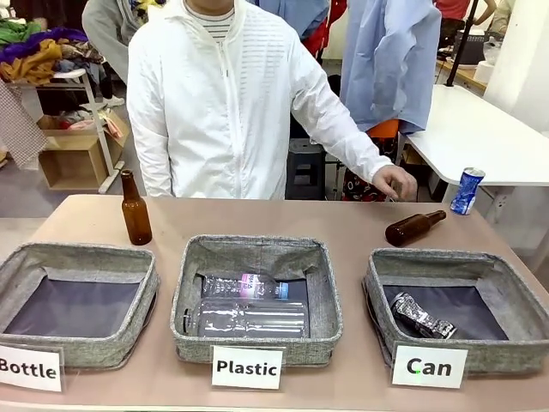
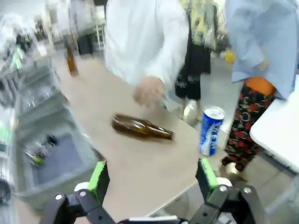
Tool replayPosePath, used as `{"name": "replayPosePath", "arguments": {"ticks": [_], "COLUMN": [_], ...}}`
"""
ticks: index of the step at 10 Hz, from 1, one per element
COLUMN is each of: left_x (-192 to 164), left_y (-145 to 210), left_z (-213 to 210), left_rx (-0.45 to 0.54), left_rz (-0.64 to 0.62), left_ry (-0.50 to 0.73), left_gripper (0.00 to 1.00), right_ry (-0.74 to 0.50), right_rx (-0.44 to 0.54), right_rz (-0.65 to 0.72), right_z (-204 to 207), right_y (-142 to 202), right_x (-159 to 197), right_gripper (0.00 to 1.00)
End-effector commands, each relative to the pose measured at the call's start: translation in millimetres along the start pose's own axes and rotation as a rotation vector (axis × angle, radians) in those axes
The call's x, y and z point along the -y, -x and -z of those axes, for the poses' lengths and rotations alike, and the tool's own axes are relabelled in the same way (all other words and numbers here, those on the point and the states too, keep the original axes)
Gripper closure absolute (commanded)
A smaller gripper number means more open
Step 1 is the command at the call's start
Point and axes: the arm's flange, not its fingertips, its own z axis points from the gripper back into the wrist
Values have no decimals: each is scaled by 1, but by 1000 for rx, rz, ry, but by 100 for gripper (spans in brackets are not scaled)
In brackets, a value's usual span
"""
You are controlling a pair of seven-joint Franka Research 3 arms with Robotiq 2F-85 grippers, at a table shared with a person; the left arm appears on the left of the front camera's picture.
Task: Sort the can waste into the basket.
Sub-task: Pick up the can waste from the table and place it in the right Fabric basket.
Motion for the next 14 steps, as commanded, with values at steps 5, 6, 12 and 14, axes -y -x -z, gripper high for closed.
{"name": "replayPosePath", "arguments": {"ticks": [5, 6, 12, 14], "left_x": [0, 0, 0, 0], "left_y": [0, 0, 0, 0], "left_z": [1, 1, 1, 1], "left_rx": [-1, -1, -1, -1], "left_rz": [21, 21, 21, 21], "left_ry": [12, 12, 12, 12], "left_gripper": [0, 0, 0, 0], "right_ry": [-13, -6, 106, 257], "right_rx": [62, 52, 40, 21], "right_rz": [251, 236, 219, 153], "right_z": [-58, -54, -32, -7], "right_y": [-1, -2, -1, -2], "right_x": [-71, -74, -55, -34], "right_gripper": [0, 0, 0, 0]}}
